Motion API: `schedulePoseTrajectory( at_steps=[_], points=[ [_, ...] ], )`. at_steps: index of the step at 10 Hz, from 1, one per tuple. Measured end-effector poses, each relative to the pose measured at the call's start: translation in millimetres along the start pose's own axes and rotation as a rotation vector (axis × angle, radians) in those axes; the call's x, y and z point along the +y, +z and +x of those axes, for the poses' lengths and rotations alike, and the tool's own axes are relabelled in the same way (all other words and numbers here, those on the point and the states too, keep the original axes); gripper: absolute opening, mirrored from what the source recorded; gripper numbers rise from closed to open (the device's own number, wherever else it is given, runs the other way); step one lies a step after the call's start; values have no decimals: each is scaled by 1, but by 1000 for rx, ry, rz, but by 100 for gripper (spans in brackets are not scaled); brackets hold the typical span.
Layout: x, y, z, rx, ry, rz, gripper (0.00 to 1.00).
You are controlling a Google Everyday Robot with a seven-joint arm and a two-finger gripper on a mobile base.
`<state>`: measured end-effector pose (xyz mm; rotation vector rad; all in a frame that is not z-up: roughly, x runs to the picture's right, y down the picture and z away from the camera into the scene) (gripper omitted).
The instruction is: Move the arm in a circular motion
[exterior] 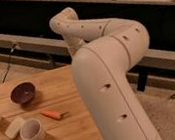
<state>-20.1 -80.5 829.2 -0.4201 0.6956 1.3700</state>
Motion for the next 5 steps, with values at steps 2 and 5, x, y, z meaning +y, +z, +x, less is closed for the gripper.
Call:
schedulePoseTrajectory(
  at_steps=[2,5],
  points=[
    [38,-1,-17,4,-66,3,65],
    [112,-8,-26,4,-221,5,65]
  ],
)
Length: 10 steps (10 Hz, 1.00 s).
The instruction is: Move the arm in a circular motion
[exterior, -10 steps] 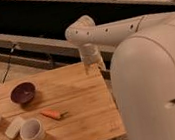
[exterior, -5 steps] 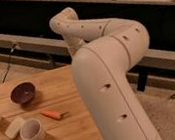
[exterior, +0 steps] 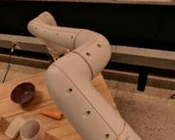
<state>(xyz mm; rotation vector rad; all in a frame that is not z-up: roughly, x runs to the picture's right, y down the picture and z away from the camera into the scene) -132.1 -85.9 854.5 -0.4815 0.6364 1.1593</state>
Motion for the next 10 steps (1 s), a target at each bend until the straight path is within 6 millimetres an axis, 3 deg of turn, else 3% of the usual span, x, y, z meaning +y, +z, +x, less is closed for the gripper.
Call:
schedulePoseTrajectory(
  at_steps=[1,5,7,10],
  points=[
    [30,-4,-2,6,-72,0,65],
    [108,-30,16,7,-303,-13,65],
    [140,-41,39,13,-438,-2,65],
    [174,-40,85,35,-601,18,65]
  ],
)
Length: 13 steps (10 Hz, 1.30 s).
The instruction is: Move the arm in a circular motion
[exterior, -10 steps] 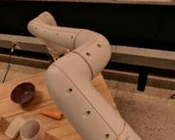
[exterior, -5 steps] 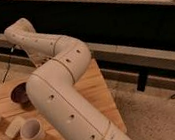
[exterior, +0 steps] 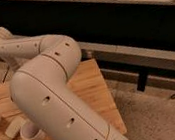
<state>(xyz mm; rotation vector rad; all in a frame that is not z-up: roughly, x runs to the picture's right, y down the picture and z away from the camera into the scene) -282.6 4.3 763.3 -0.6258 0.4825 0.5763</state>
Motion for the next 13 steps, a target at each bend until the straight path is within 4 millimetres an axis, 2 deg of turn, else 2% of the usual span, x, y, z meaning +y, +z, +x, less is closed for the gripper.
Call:
schedulePoseTrajectory(
  at_steps=[1,4,7,9,13],
  points=[
    [20,3,8,3,-46,-4,65],
    [55,-1,31,-18,-100,-31,65],
    [78,-13,66,-49,-136,-50,65],
    [94,-21,99,-65,-164,-50,65],
    [111,-17,156,-43,-168,-78,65]
  ],
)
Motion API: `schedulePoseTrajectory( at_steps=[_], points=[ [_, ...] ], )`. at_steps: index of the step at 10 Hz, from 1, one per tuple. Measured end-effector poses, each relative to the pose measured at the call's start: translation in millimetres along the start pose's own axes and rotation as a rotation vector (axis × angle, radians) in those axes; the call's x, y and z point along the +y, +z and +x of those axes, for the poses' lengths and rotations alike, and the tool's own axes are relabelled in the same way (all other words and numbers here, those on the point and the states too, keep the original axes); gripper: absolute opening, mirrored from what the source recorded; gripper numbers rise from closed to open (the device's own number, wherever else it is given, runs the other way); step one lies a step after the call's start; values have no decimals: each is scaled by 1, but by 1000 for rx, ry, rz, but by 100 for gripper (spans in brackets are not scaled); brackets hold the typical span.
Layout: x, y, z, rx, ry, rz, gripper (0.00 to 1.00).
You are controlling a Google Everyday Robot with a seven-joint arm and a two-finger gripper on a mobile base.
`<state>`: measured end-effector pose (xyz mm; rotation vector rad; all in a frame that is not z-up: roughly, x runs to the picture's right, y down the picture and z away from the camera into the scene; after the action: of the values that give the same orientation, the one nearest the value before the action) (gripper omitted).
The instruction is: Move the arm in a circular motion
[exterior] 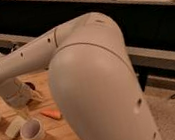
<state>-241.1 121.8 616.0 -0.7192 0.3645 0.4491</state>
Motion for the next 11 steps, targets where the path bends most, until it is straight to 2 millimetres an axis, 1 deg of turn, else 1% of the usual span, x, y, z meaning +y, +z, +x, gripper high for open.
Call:
schedulePoseTrajectory(
  at_steps=[3,6,7,10,11],
  points=[
    [4,7,35,16,65,-41,65],
    [0,16,67,36,150,-70,65],
    [-6,20,81,44,196,-70,65],
    [-35,35,138,94,389,-52,65],
    [-42,40,154,108,444,-45,65]
  ],
)
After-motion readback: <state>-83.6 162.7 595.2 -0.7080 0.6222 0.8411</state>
